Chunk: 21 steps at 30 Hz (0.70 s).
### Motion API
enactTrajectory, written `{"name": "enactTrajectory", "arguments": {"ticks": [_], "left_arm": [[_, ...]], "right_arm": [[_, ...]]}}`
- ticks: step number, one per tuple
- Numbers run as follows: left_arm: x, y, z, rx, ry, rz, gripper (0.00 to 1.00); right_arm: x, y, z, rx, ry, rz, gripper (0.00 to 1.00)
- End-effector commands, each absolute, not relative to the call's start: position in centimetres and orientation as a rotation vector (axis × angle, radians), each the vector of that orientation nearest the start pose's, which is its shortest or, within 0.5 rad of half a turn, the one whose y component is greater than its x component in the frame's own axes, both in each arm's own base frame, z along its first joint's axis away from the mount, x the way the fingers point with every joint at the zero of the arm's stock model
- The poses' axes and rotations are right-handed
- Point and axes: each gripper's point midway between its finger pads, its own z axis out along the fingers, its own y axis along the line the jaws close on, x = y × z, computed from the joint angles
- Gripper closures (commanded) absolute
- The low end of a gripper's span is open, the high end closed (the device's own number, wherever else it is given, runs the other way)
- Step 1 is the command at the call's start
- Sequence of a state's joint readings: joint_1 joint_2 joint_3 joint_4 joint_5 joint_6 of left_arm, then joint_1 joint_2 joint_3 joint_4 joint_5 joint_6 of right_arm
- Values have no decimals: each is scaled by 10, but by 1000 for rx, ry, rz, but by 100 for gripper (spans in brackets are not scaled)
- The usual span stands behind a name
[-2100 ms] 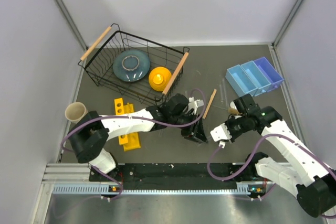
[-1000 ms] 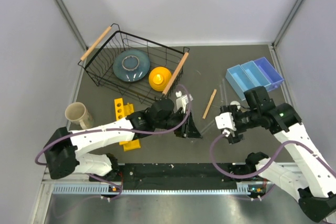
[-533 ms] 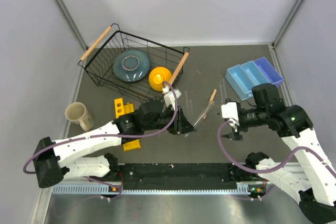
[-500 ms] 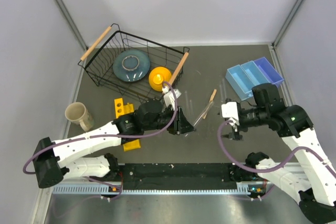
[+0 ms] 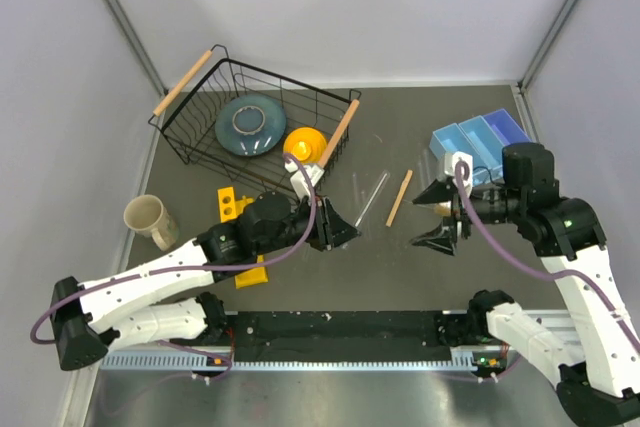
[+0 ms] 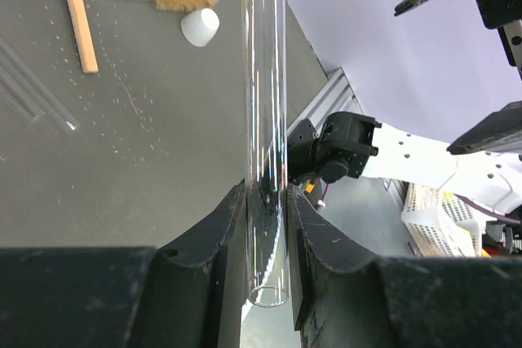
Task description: Organize the chemistry lab equipment
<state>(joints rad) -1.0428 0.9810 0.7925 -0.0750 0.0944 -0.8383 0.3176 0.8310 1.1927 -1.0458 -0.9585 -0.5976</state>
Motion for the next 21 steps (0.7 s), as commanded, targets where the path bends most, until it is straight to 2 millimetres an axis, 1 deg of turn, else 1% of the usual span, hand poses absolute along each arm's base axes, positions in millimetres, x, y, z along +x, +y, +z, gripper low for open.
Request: {"name": "enactTrajectory", "arguments": {"ticks": [1, 2, 5, 7, 8, 13, 14, 17, 19, 20, 21], "left_arm": [[149, -325, 281, 255, 1935, -1332, 98], [150, -325, 282, 254, 1931, -1331, 98], [151, -324, 287, 249, 1906, -1332, 98], [152, -325, 286, 252, 1905, -1324, 98], [152, -325, 288, 252, 1901, -1324, 98], [154, -324, 291, 260, 1888, -1316, 98], [160, -324, 299, 232, 1853, -1311, 98], [161, -323, 306, 231, 1819, -1315, 98], [162, -322, 307, 226, 1797, -1316, 98], [163, -321, 305, 219, 1793, -1314, 98], [164, -321, 309, 209, 1771, -1321, 98]], "right_arm": [[127, 188, 331, -1192, 1543, 1024, 15], [130, 187, 334, -1174, 1542, 1022, 15], [132, 186, 333, -1121, 1583, 1035, 15], [134, 185, 334, -1084, 1597, 1040, 14], [134, 184, 333, -1051, 1624, 1062, 14], [137, 185, 338, -954, 1641, 1114, 13], [137, 185, 337, -935, 1657, 1136, 13], [136, 186, 336, -923, 1661, 1157, 13], [138, 188, 338, -917, 1645, 1165, 13], [138, 189, 337, -871, 1680, 1213, 13], [138, 190, 338, -855, 1683, 1227, 13]]}}
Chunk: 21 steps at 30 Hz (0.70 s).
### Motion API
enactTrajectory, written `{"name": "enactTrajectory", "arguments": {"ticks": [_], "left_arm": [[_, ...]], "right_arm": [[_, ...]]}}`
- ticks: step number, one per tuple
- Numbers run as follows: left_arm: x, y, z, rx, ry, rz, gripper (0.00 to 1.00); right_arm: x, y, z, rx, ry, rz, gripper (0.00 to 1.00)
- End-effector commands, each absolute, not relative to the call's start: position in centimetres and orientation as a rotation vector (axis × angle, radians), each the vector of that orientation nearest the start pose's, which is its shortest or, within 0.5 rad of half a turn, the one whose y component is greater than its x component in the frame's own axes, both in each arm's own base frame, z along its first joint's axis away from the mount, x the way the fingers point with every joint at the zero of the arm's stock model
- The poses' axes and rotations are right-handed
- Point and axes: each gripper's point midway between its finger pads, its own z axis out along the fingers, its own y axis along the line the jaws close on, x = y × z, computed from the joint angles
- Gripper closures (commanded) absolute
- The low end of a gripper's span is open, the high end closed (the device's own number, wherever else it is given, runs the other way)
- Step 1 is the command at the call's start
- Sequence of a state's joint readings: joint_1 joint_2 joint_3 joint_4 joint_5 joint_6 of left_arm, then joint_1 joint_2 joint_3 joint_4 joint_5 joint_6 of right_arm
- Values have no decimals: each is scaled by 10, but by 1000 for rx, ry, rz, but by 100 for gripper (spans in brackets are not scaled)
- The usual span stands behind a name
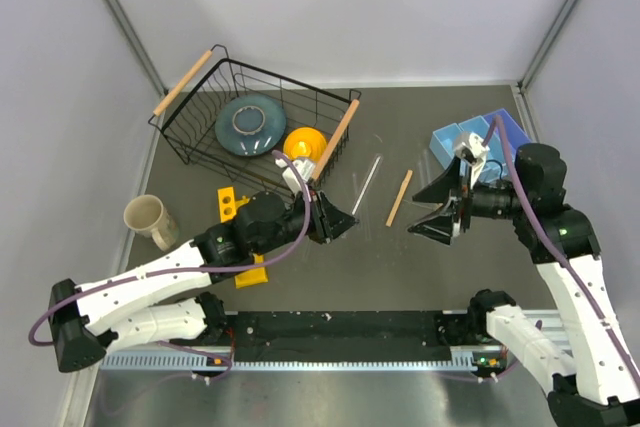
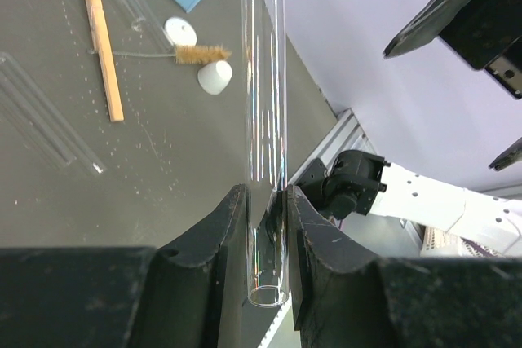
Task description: Organize the chemistry lab equipment
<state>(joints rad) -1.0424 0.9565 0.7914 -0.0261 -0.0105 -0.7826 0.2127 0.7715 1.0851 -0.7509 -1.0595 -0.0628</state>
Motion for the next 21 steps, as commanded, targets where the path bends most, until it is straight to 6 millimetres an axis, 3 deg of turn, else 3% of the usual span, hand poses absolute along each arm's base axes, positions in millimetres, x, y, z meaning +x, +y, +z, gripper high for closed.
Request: {"name": "enactTrajectory", "arguments": {"ticks": [1, 5, 11, 14, 15, 17, 21], "left_arm": [[165, -321, 309, 205, 1762, -1323, 98], [168, -319, 314, 198, 1732, -1312, 98], [176, -320, 322, 177, 1683, -1298, 98], [179, -325, 325, 173, 1677, -1304, 98], [180, -326, 326, 170, 1677, -1307, 98], [180, -331, 330, 165, 1671, -1330, 98], [181, -339, 330, 150, 1671, -1359, 98]], "right_arm": [[139, 191, 339, -839, 1687, 1245, 13], [152, 194, 344, -709, 1708, 1313, 13], [169, 201, 326, -479, 1792, 1453, 13], [183, 205, 331, -361, 1735, 1534, 14], [187, 206, 342, -369, 1662, 1530, 14], [197, 210, 343, -295, 1662, 1543, 14], [197, 234, 348, -347, 1680, 1582, 15]]}}
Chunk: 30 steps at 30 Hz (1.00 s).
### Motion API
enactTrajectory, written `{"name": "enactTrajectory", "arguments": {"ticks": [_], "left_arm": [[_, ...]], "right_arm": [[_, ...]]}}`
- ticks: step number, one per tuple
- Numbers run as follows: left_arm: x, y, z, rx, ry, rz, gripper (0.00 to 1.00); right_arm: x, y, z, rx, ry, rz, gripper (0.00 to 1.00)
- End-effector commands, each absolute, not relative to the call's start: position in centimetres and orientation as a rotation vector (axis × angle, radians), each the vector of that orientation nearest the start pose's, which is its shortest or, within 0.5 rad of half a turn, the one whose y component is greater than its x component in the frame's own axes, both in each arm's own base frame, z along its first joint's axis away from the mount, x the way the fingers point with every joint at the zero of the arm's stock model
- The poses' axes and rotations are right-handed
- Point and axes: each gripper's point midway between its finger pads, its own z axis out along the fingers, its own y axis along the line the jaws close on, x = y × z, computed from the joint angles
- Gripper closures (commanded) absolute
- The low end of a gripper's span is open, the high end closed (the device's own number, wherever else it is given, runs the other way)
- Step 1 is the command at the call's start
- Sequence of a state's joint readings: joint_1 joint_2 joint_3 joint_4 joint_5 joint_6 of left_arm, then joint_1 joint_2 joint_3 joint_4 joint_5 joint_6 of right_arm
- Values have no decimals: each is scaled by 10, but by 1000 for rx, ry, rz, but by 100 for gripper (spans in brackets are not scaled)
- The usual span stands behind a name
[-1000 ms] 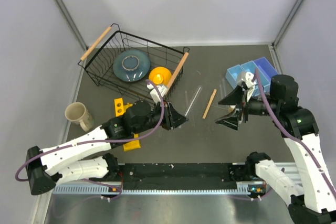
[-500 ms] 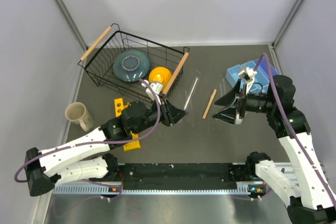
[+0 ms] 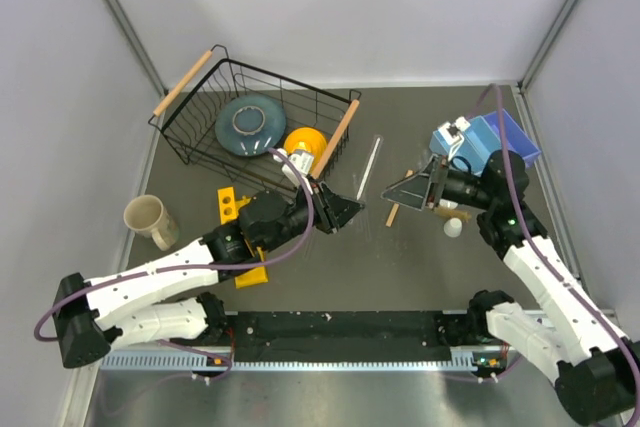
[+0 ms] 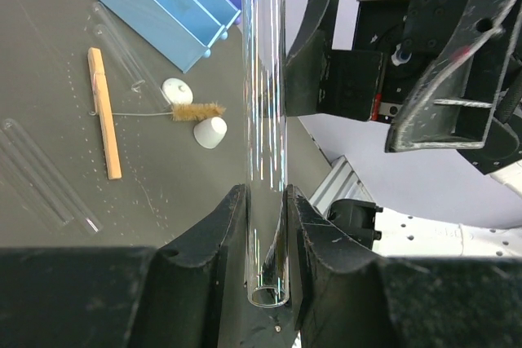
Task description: Organize the chemistry lab equipment
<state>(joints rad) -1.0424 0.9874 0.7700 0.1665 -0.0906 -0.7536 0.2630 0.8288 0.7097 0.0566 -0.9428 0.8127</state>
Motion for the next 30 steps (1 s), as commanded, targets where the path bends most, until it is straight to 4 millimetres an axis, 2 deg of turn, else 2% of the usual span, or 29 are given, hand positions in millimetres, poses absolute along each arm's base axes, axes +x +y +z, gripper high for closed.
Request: {"name": "enactTrajectory", "arguments": {"ticks": [1, 7, 13, 17, 22, 25, 26, 27, 28, 30], "left_arm": [[182, -340, 329, 148, 1676, -1362, 98], [180, -343, 327, 138, 1670, -1392, 98], [180, -348, 324, 144, 1681, -1410, 98], [179, -352, 319, 150, 1695, -1419, 98], [179, -353, 316, 155, 1700, -1417, 97], [180, -354, 311, 165, 1713, -1402, 96], [180, -354, 309, 167, 1719, -1395, 95], [180, -354, 308, 171, 1723, -1391, 94], [180, -352, 308, 172, 1725, -1385, 88], [178, -349, 303, 184, 1739, -1374, 65]], "right_arm": [[199, 237, 353, -342, 1664, 1582, 15], [216, 244, 344, -266, 1709, 1588, 19], [220, 254, 342, -265, 1722, 1598, 31], [223, 258, 343, -271, 1719, 1615, 49], [222, 265, 339, -267, 1740, 1644, 64], [220, 266, 338, -263, 1751, 1659, 80], [219, 266, 338, -267, 1749, 1662, 90], [217, 266, 341, -276, 1740, 1668, 92], [216, 266, 343, -285, 1727, 1670, 94], [212, 265, 346, -313, 1710, 1665, 97]]}}
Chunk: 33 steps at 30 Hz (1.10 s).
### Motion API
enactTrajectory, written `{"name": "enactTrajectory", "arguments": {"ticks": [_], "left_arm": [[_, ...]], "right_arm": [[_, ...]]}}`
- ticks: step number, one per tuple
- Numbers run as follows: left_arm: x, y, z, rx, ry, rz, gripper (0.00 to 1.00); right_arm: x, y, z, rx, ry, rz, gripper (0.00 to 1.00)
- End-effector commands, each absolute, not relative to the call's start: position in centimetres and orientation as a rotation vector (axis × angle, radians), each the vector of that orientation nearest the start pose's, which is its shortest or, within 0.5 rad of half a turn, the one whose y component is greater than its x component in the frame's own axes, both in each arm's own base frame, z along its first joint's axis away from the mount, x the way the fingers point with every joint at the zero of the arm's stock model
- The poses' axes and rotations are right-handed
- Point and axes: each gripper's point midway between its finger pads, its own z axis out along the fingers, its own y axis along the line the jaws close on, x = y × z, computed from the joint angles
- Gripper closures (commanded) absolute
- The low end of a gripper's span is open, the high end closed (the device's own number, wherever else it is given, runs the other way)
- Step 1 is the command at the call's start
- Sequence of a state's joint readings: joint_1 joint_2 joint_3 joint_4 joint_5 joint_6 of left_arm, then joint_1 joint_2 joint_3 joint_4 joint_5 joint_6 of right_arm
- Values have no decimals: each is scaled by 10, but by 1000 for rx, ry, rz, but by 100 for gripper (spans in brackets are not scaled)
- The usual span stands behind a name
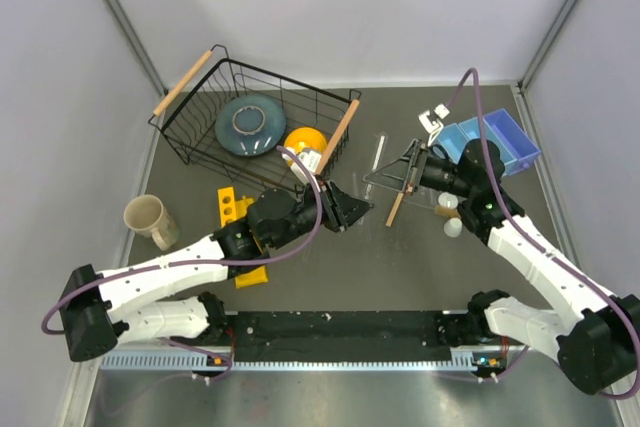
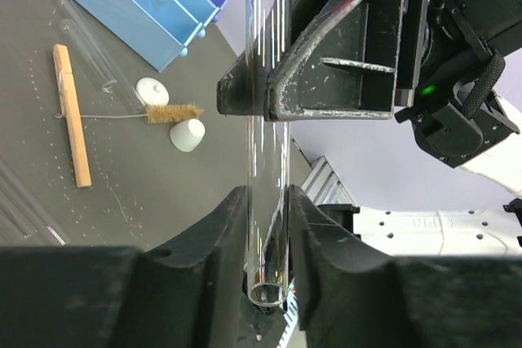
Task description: Organize the chemistry lab equipment
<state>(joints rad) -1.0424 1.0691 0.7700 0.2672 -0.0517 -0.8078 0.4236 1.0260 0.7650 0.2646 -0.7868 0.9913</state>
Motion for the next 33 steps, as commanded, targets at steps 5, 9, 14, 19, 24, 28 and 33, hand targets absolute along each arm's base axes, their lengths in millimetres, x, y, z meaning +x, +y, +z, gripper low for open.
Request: {"name": "enactTrajectory", "arguments": {"ticks": [5, 9, 14, 19, 24, 28, 33], "left_arm": [[163, -328, 308, 304, 1729, -1335, 17], [159, -291, 310, 309, 1769, -1254, 3], [161, -268, 308, 292, 1873, -1276, 2], [161, -291, 307, 407, 1930, -1345, 2], [174, -309, 311, 475, 1932, -1330, 3], [181, -323, 313, 509, 1937, -1347, 8], [186, -336, 317, 529, 1919, -1373, 17]], "right_arm": [[204, 261, 331, -444, 1705, 1571, 98], [190, 257, 298, -547, 1741, 1515, 98], [173, 257, 265, -759, 1731, 1428, 97], [152, 258, 247, -935, 1718, 1427, 97], [140, 260, 243, -1015, 1697, 1452, 97], [137, 261, 245, -1032, 1681, 1465, 96], [134, 262, 243, -1046, 1679, 1479, 96]]}}
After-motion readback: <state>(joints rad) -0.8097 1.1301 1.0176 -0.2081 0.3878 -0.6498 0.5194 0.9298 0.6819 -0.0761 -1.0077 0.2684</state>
